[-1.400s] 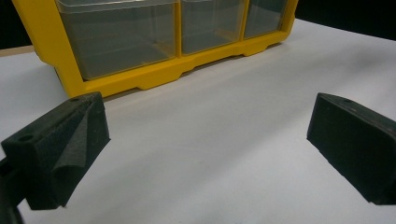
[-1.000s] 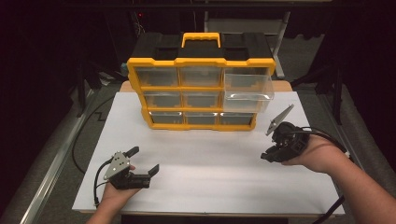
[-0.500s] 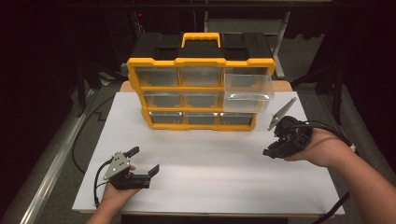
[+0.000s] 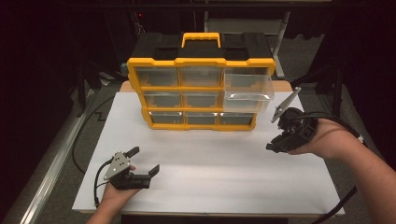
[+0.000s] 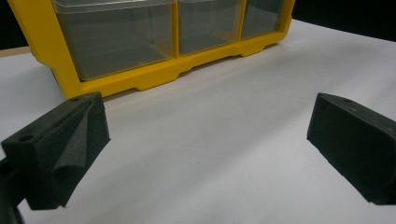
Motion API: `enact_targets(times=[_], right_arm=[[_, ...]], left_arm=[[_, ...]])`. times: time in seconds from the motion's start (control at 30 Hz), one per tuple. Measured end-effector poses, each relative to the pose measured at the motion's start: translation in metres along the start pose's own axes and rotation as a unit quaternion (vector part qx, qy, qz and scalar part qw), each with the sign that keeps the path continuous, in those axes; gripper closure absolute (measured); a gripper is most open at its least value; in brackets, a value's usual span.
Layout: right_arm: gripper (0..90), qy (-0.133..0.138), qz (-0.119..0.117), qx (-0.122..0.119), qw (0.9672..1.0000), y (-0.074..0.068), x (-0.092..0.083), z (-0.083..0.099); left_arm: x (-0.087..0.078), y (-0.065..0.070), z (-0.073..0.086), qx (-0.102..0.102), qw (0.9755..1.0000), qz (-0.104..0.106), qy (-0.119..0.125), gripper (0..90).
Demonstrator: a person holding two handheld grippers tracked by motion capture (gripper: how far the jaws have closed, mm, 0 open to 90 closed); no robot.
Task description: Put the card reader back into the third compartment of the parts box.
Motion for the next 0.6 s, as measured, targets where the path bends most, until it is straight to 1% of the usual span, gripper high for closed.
enact_targets(times=[0.33,0.6], right_arm=[[74.2,0.003,0.009,-0.006,0.9999,0.003,-0.016,-0.012],[74.1,0.007,0.018,-0.008,0.9998,0.004,-0.033,-0.02]], left_arm=[[0.0,0.001,0.0,-0.001,1.0,0.002,0.002,0.3],[-0.001,0.0,0.001,-0.003,1.0,0.003,0.0,0.3]])
Point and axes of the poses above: each handheld gripper's, and its own axes: x roughly forward along the jaws, z roughly out of its underside, y roughly to its right, the point moved 6 cm from there along x, roughly forward along the jaws, and after that the axes turned 9 degrees about y, right-handed, at the moved point
